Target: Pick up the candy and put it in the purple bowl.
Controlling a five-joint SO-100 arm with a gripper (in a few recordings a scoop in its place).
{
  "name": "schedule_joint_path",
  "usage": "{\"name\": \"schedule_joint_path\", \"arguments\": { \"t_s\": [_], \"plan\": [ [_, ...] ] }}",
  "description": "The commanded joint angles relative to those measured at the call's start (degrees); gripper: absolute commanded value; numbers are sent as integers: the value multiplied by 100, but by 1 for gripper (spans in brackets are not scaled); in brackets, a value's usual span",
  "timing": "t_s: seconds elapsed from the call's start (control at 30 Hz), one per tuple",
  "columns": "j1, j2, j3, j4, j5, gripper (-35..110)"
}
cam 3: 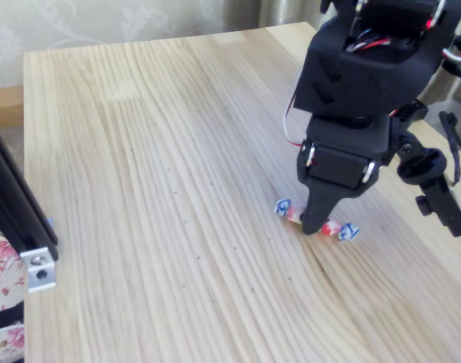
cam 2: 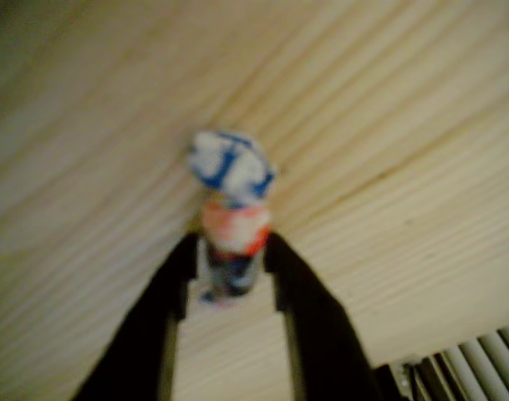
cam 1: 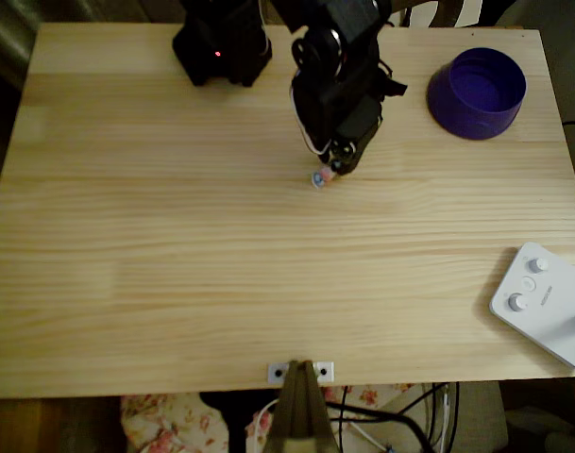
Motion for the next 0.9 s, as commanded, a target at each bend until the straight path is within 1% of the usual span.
{"name": "schedule_joint_path", "arguments": {
  "t_s": [0.0, 0.37, 0.53, 0.7, 0.87],
  "plan": [
    [-141, 88, 9, -141, 35, 9],
    [-141, 272, -44, -88, 387, 4],
    [-141, 308, -272, -88, 800, 3],
    [-132, 378, -791, 202, 1450, 3],
    [-132, 475, -1450, 615, 2505, 3]
  ]
}}
